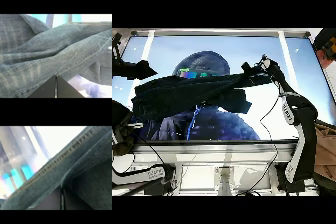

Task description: Fold the clothes and pants, and hang the long-sleeved shirts on hangers.

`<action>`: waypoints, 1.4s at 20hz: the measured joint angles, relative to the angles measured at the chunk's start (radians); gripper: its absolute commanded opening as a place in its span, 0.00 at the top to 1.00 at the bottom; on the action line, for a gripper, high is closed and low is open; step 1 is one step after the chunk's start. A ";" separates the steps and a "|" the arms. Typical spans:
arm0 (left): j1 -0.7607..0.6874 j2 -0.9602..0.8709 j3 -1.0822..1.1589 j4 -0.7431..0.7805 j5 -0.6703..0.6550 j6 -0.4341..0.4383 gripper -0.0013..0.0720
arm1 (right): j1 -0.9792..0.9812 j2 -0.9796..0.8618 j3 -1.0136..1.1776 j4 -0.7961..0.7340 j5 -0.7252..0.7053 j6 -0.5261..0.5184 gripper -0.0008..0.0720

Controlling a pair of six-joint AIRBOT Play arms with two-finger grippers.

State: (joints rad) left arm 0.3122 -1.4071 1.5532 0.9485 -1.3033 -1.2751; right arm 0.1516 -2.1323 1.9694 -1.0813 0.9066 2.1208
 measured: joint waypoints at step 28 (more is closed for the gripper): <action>0.051 0.000 -0.003 0.189 -0.111 0.042 0.95 | 0.098 0.665 -0.703 -0.467 0.636 -0.112 0.97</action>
State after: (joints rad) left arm 0.3630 -1.4071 1.5497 1.1378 -1.4147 -1.2327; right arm 0.2497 -1.4670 1.2659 -1.5482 1.5421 2.0087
